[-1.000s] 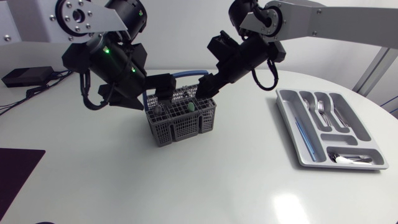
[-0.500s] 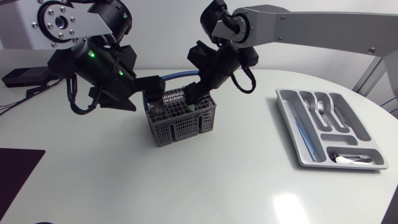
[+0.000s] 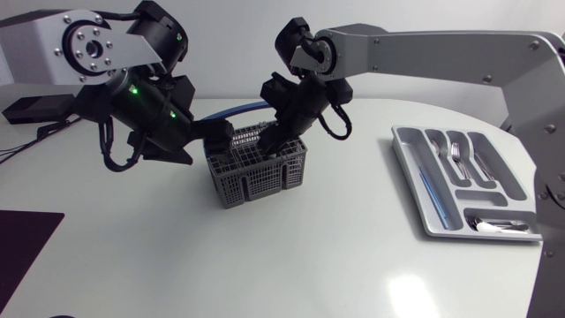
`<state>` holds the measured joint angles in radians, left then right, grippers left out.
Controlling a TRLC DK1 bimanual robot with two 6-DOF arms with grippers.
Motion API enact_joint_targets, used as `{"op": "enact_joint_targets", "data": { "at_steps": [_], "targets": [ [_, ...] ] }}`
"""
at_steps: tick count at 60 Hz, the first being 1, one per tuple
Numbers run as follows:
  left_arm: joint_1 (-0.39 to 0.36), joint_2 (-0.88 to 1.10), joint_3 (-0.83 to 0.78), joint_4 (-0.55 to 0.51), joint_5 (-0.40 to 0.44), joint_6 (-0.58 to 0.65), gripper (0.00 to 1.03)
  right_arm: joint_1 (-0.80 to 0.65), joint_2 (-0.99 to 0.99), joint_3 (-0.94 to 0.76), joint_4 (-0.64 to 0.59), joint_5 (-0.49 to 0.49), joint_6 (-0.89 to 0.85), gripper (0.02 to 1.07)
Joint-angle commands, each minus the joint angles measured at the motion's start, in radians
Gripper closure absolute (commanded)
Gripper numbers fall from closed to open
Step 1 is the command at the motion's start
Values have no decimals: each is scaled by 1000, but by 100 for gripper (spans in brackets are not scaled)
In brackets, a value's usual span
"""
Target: Unload the cutlery basket into the drawer organizer.
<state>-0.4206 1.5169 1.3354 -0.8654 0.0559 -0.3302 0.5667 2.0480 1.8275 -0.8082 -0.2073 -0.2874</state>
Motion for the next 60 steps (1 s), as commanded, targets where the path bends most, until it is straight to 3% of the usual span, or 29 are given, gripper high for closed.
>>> {"op": "enact_joint_targets", "data": {
  "at_steps": [1, 13, 30, 60],
  "targets": [
    [8, -18, -27, 6, 9, 25, 6, 13, 41, 27, -8, 9, 24, 53],
    [6, -20, -33, 11, 10, 26, 6, 15, 57, 35, -5, 8, 27, 68],
    [5, -24, -42, 14, 10, 31, 6, 15, 92, 50, 1, 5, 30, 100],
    [0, -34, -45, 14, 9, 34, 6, 5, 23, 12, 12, -47, 42, 101]
  ]
}}
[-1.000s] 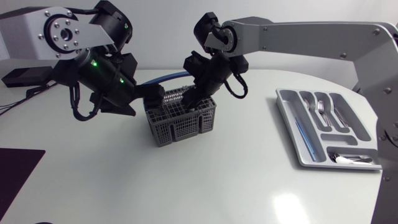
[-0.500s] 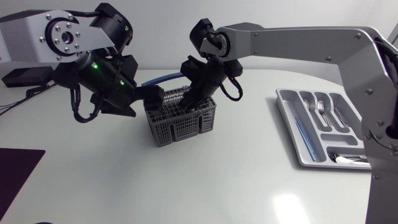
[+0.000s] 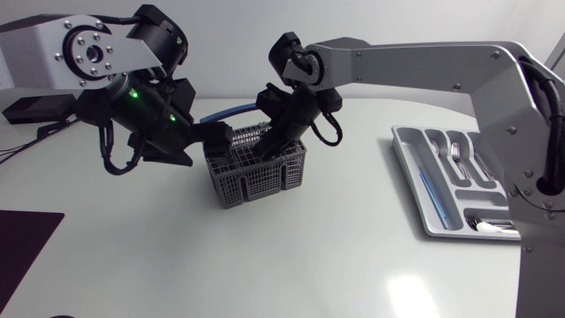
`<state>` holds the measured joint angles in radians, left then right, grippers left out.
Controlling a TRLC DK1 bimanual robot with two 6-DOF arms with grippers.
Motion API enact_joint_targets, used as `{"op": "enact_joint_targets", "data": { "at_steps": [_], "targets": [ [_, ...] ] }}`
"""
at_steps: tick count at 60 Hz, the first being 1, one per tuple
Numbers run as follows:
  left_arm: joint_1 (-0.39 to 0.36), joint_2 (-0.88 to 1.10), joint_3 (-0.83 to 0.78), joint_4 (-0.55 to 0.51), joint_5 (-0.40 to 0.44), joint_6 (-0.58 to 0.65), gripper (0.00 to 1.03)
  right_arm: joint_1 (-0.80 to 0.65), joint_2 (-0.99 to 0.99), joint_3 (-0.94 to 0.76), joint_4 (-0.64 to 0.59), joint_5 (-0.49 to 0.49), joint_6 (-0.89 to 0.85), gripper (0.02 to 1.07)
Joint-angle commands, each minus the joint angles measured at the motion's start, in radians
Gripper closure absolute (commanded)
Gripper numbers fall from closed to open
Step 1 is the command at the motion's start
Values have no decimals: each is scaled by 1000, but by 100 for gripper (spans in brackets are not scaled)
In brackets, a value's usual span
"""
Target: Unload the cutlery basket into the drawer organizer.
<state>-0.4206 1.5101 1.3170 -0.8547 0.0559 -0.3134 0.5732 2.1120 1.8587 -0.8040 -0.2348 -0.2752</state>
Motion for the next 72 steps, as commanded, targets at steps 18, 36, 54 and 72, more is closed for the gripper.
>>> {"op": "enact_joint_targets", "data": {
  "at_steps": [18, 36, 54, 72],
  "targets": [
    [-3, -39, -30, 3, 9, 17, 6, -3, -110, -46, 11, -37, 36, 101],
    [-3, -51, -39, 3, 9, 16, 6, 1, -193, -72, -17, -40, 48, 101],
    [-6, -51, -39, 6, 9, 10, 6, -18, -294, -121, -27, -57, 48, 101],
    [-10, -51, -30, 11, 10, -6, 6, -91, -480, -279, -4, -100, 48, 101]
  ]
}}
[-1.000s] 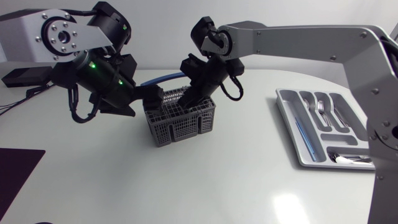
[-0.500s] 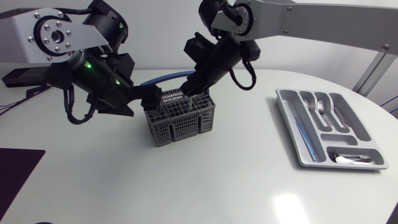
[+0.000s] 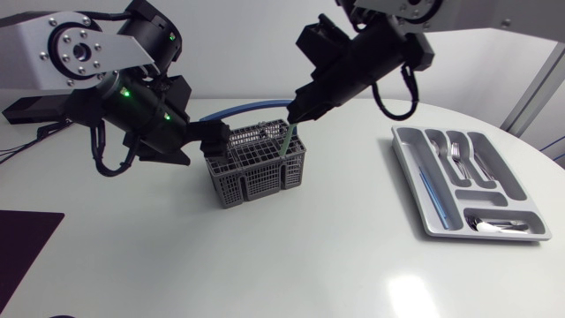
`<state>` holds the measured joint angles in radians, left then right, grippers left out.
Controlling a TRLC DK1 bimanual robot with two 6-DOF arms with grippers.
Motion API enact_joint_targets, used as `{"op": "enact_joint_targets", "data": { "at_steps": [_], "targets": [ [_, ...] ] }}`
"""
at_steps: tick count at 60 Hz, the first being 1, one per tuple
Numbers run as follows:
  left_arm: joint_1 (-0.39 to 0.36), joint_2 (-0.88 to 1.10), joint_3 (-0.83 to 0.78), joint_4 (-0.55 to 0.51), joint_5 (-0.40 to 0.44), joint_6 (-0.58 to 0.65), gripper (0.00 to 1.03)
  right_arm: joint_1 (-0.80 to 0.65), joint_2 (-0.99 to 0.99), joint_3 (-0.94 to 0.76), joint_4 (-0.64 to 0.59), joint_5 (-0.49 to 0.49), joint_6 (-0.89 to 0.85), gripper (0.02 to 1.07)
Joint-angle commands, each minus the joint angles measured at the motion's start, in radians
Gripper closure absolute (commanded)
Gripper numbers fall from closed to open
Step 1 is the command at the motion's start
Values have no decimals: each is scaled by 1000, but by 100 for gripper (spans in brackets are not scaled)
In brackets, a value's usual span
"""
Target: Unload the cutlery basket into the drawer organizer.
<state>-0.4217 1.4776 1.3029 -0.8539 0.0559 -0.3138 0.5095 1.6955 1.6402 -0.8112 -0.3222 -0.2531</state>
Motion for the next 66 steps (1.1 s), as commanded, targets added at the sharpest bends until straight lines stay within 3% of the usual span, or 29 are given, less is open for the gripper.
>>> {"op": "enact_joint_targets", "data": {
  "at_steps": [1, 18, 35, 46, 66],
  "targets": [
    [-9, -19, -16, 10, 9, -5, 6, -35, -76, -69, 3, -18, 26, 101],
    [-17, -13, -4, 15, 9, -31, 6, -157, -273, -263, 6, -5, 5, 101],
    [-40, 1, 19, 13, 4, -59, 6, -344, -396, -434, 12, 204, -51, 101],
    [-48, 6, 24, 12, 1, -65, 6, -477, -442, -568, 93, 376, -137, 101],
    [-75, 12, 42, 6, -16, -82, 6, -755, -415, -750, 279, 494, -327, 101]
  ]
}}
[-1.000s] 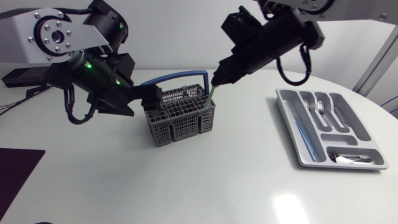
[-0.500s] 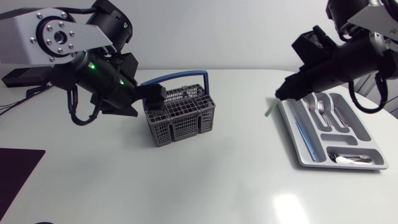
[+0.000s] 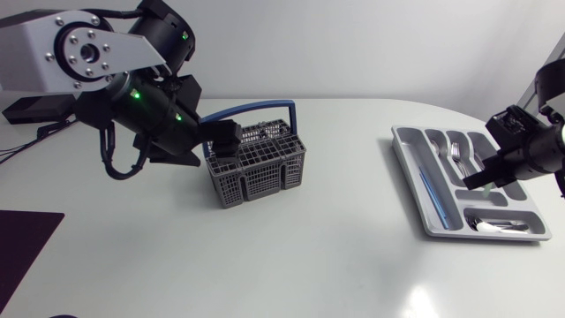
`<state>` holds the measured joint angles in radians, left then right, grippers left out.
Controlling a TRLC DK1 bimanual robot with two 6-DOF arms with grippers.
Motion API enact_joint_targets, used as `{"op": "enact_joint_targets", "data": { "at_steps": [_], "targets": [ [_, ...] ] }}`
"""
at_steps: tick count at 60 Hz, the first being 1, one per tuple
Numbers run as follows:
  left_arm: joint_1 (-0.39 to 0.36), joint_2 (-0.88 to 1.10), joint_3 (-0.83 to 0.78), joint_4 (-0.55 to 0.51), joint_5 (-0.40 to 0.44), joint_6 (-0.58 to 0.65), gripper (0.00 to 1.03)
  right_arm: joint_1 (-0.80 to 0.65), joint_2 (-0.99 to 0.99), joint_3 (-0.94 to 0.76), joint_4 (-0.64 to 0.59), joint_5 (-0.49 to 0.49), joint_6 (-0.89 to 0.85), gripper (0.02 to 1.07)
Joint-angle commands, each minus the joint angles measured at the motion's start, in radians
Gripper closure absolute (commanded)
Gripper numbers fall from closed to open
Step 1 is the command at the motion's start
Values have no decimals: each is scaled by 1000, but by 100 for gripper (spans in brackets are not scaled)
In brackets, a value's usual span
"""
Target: Unload the cutlery basket into the drawer organizer.
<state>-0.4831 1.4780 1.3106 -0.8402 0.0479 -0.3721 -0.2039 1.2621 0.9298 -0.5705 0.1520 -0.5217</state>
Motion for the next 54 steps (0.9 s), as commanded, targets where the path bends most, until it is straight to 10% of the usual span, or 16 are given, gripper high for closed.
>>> {"op": "enact_joint_targets", "data": {
  "at_steps": [1, 38, 54],
  "targets": [
    [-14, 11, 36, -8, -10, -25, 6, -51, 23, -46, 49, 26, -61, 101],
    [-18, 36, 72, -33, -11, -67, 6, -134, 195, -161, 279, 181, -116, 99],
    [-18, 42, 65, -33, -11, -67, 6, -112, 221, -157, 279, 192, -98, 29]
  ]
}}
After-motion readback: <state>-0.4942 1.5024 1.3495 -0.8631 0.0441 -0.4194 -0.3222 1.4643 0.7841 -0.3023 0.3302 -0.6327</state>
